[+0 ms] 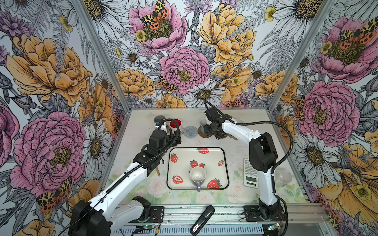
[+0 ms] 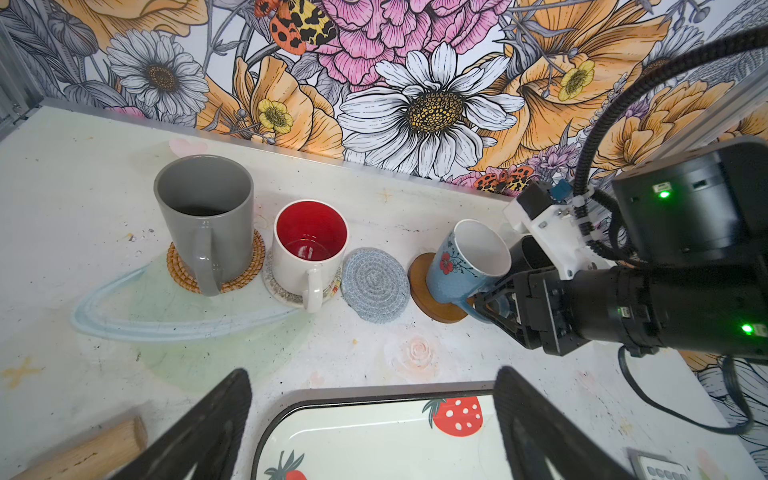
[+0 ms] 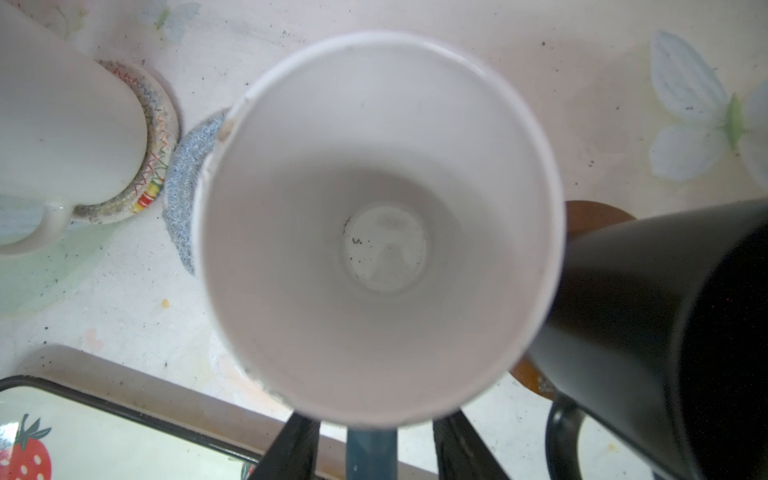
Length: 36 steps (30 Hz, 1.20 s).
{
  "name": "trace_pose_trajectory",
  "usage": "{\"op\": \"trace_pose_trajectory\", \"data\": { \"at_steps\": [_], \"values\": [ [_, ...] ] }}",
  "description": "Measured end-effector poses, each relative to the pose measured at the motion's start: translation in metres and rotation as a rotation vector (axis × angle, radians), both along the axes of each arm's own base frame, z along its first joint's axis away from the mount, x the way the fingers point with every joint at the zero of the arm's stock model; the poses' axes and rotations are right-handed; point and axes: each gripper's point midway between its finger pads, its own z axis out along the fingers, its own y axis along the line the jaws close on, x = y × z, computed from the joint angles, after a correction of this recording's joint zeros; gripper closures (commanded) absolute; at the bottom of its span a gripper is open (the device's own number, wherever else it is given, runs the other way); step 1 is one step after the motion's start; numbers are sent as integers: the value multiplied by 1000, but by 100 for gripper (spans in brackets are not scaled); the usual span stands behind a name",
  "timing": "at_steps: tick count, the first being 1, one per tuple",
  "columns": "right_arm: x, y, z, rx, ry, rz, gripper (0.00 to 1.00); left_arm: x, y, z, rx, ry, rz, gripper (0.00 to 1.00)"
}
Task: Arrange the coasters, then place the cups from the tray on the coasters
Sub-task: 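Open the right gripper and raise it off the blue floral mug, then draw the right gripper back while the left gripper moves over the tray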
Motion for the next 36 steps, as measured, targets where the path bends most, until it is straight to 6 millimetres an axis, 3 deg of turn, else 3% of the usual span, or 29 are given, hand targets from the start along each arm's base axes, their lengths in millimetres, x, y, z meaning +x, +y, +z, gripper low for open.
{"op": "trace_pose_trajectory", "data": {
  "at_steps": [8,20,29,36],
  "values": [
    [-8,-8,21,3,-32,-15,41,-1,1,4,-5,-9,1,8],
    [-24,-16,68,60,-127,-52,34,-3,2,8,-11,-19,0,8],
    [-48,-31,124,195,-305,-180,32,-5,-4,5,3,5,-16,8],
    [-71,-49,165,334,-448,-269,28,-9,-28,26,6,3,-79,8]
  ]
}}
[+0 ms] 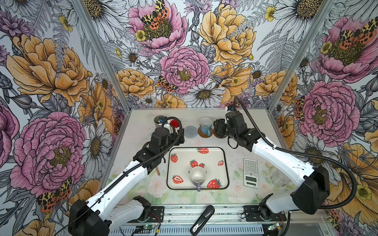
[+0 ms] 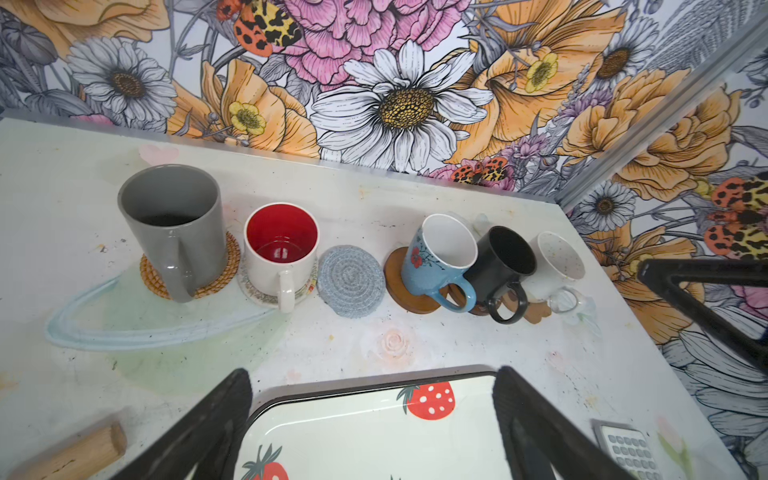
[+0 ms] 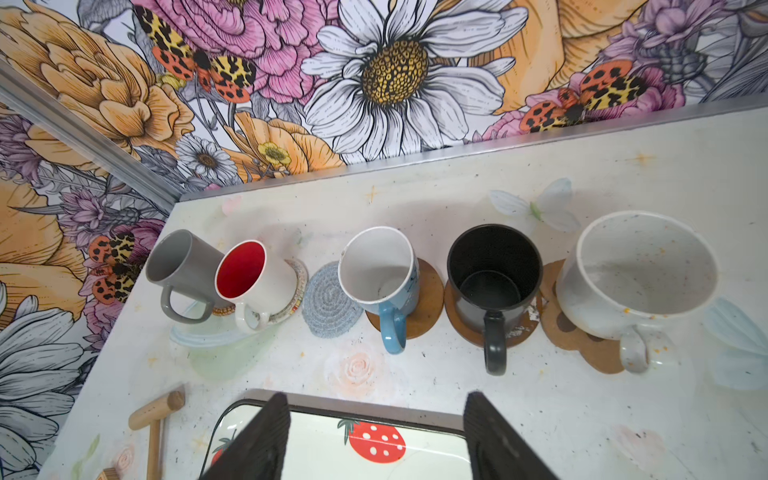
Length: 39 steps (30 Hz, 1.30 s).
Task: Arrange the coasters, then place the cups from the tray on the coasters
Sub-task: 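Draw the right gripper back while the left gripper moves over the tray, then lower the left gripper onto the white mug on the tray and grasp it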
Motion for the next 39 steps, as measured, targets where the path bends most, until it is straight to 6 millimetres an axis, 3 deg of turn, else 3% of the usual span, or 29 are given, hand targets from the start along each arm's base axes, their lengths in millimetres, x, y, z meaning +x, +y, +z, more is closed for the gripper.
{"op": "trace_pose_trajectory", "data": {
  "at_steps": [7,15,39],
  "values": [
    [-9,-14,-1,30,-30,-55,23,-8,-35,21,2,8,-129,8],
    [-9,-16,-5,30,-25,-66,22,-43,-71,30,57,56,-295,8],
    [-15,-22,-12,39,-48,-74,22,-171,-95,-76,389,475,-587,12]
  ]
}}
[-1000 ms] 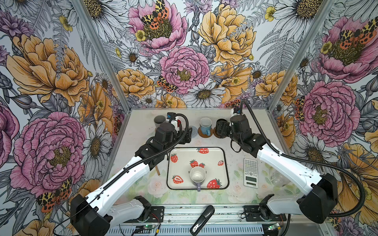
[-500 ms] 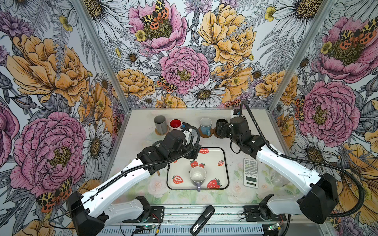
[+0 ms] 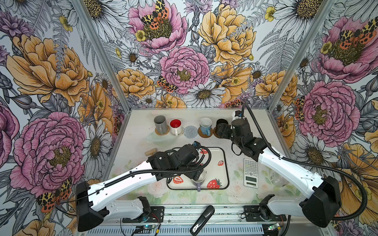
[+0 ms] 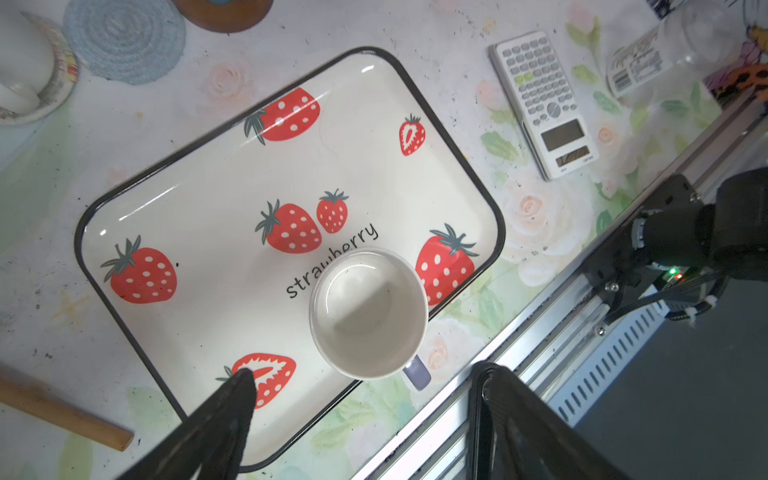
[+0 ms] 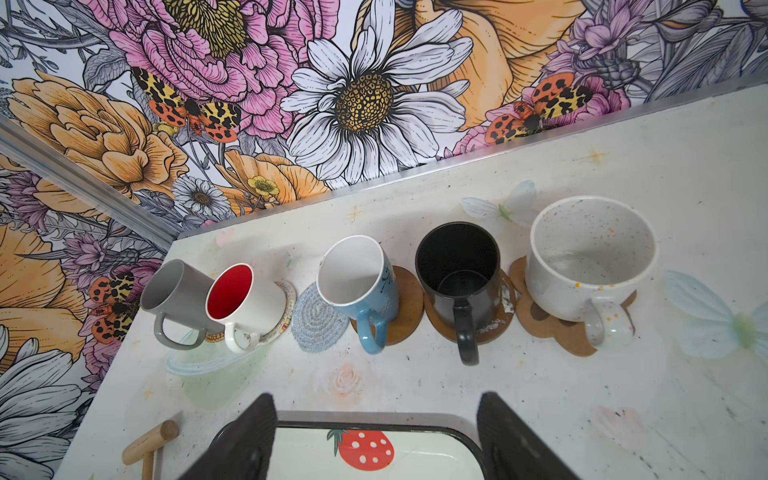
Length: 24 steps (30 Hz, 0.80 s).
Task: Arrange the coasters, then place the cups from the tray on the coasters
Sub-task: 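Lower the left gripper onto the white mug on the tray and grasp it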
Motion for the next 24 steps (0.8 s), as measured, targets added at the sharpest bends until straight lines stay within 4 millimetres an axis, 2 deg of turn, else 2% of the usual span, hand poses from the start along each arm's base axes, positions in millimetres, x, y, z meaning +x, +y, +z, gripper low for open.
{"op": "trace_pose_trajectory", "data": {
  "at_steps": [5,12,18,24],
  "values": [
    [1,1,2,6,-10,0,22,-26,-1,-28,81,76,-25,14],
    [2,1,4,12,-18,0,22,-54,6,-63,170,161,-5,16],
    [3,2,7,18,-28,0,22,-62,5,-79,215,191,23,16],
    [3,2,5,17,-26,0,22,-61,2,-96,262,204,51,18]
  ]
}}
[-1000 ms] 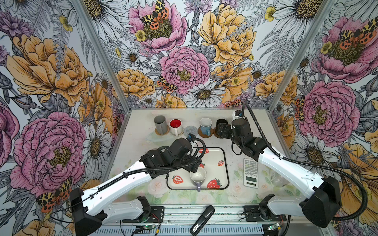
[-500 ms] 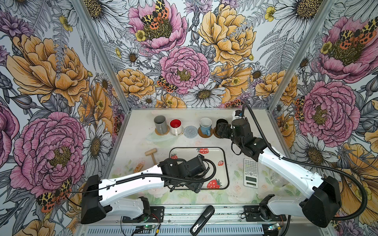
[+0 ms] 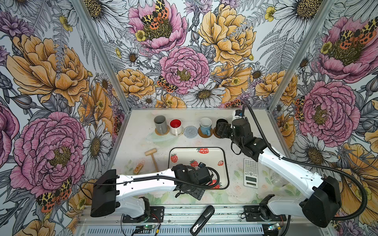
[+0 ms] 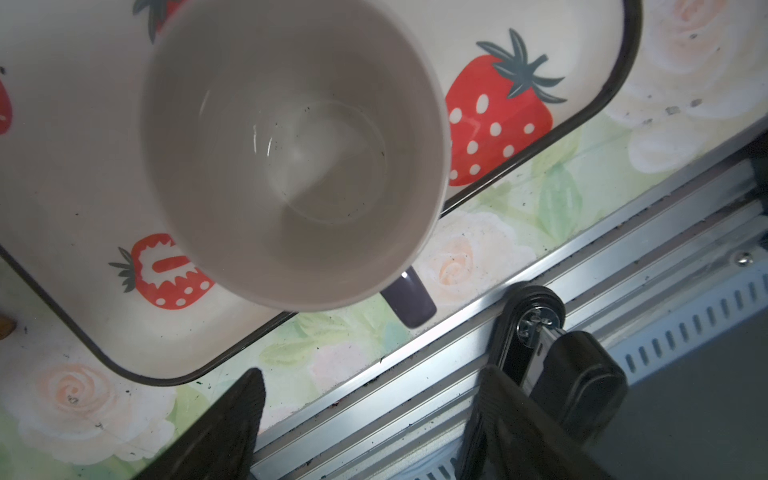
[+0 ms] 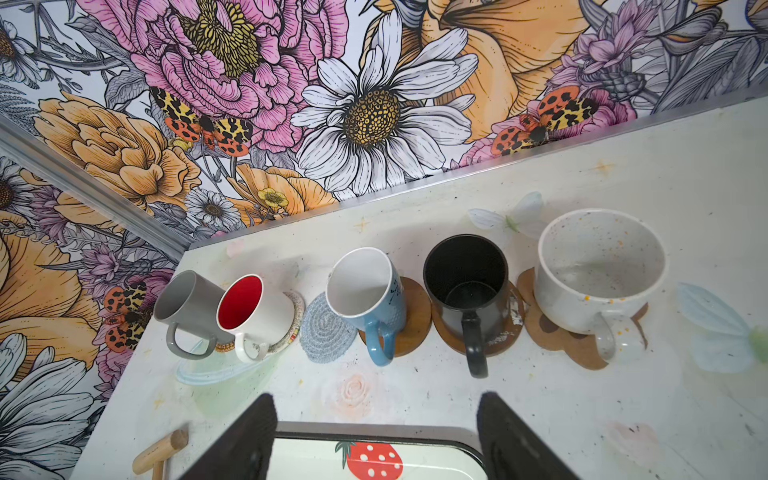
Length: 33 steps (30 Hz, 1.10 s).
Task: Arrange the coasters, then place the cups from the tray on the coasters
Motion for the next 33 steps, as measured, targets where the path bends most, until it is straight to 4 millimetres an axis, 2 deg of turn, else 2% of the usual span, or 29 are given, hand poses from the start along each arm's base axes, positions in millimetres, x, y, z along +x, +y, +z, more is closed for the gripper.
{"op": "trace_pose_trajectory", "data": {
  "at_steps": [13,27,33],
  "values": [
    [0,-1,-3,-3,6,-1,22,10,-9,-13,-6,-27,68,28],
    [2,-3,-6,-5,12,-6,22,23,-7,-27,15,-47,120,40],
    [3,-4,-9,-10,20,-10,22,26,-5,-31,32,-51,128,50]
  ]
}}
